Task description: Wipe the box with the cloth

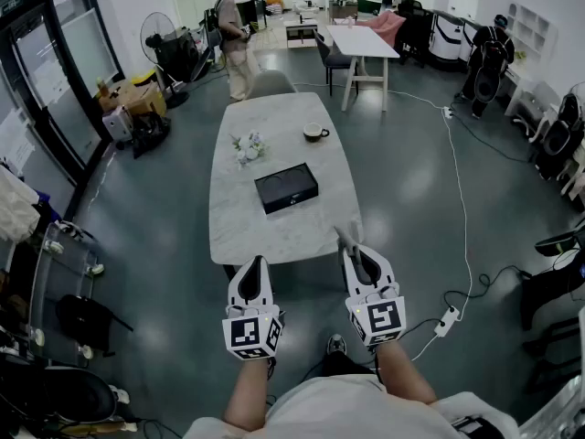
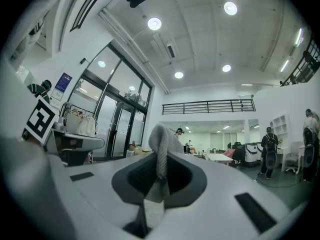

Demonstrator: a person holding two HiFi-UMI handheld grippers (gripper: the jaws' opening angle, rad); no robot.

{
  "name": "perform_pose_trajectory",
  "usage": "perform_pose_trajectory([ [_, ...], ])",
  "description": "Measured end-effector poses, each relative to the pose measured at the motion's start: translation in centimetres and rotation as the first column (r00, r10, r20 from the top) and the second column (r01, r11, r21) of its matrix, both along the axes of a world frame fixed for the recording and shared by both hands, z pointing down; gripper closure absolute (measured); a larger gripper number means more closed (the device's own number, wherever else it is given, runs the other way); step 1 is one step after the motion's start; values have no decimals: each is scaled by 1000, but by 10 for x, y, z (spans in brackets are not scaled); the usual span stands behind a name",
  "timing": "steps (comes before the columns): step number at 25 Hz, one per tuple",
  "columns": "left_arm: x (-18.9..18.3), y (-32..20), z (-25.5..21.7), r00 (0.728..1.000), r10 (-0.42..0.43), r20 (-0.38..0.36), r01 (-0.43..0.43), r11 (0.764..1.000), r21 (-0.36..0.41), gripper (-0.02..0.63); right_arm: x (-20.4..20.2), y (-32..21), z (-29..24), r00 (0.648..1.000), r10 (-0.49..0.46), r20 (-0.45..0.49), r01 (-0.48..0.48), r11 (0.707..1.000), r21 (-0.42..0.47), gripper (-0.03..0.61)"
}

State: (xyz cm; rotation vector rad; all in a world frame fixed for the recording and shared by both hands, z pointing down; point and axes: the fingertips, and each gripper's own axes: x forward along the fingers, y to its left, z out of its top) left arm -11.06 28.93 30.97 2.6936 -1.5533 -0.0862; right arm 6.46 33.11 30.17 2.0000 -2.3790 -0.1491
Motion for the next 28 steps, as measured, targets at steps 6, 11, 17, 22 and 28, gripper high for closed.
perform_pose_trajectory([
  [6, 10, -14, 11, 1000, -11, 1, 11, 1000, -9, 591, 12, -20, 8, 1000, -18, -2, 18, 1000, -10, 534],
  [11, 20, -34, 17, 1000, -12, 28, 13, 1000, -29, 591, 15, -45, 11, 999, -44, -11, 44, 999, -5, 534],
  [17, 46, -61, 23, 999, -15, 43, 17, 998, -56, 591, 33, -75, 13, 994, -94, -46, 93, 995, -21, 534],
  [22, 69, -76, 29, 999, -27, 36, 30, 997, -69, 591, 60, -92, 18, 994, -109, -11, 109, 994, -25, 534],
  [28, 84, -89, 36, 997, -38, 63, 43, 996, -82, 591, 74, -109, 33, 990, -140, 29, 141, 989, -48, 534],
])
